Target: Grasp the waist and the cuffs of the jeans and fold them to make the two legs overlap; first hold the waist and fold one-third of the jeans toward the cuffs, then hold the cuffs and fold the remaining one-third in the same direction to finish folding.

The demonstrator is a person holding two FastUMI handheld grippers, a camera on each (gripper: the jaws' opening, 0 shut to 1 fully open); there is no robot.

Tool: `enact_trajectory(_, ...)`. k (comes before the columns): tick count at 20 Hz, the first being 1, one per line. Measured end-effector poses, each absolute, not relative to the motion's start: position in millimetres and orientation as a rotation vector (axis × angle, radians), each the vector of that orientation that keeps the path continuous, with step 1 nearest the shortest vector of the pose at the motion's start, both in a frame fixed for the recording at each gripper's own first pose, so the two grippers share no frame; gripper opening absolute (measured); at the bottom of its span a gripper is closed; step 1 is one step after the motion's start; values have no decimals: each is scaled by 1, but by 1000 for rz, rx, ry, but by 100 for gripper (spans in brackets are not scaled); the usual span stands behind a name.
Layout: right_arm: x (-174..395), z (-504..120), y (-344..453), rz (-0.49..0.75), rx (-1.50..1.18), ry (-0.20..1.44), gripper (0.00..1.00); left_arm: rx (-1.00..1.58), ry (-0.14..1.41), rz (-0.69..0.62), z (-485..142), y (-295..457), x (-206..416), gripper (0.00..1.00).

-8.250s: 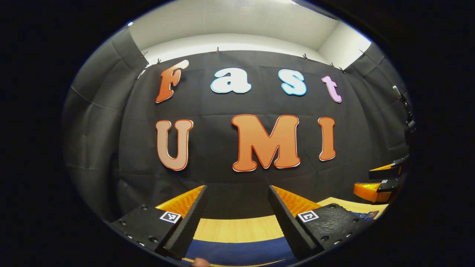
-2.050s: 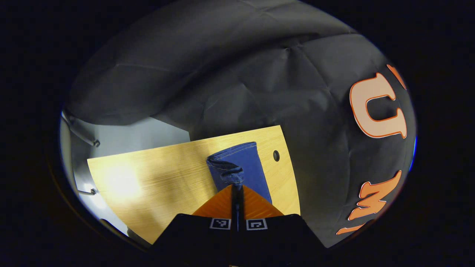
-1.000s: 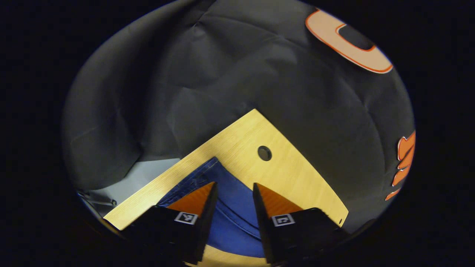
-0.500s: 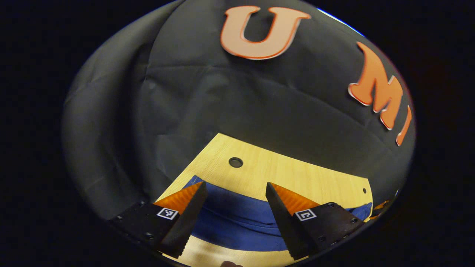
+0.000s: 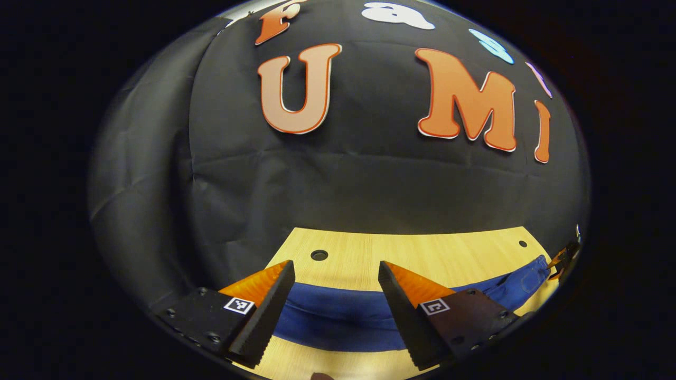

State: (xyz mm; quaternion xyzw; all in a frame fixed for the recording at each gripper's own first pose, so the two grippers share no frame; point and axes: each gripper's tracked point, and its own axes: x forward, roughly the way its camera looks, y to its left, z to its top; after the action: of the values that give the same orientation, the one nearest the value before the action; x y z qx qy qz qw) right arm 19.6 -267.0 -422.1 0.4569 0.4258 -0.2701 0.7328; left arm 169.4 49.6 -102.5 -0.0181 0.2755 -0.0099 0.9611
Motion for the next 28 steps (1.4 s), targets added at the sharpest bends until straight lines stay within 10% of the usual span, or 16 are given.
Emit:
enact_trajectory(8, 25, -446, -278, -654, 962, 933, 93, -39, 552, 24, -86, 30, 123, 97)
enact_trajectory(13, 38, -444, -273, -634, 954, 924, 31, -45, 579, 48, -93, 27, 110, 97)
enact_trajectory(28, 43, -338, -254, -408, 680, 599, 30, -94, 581, -68, -110, 27, 127, 97)
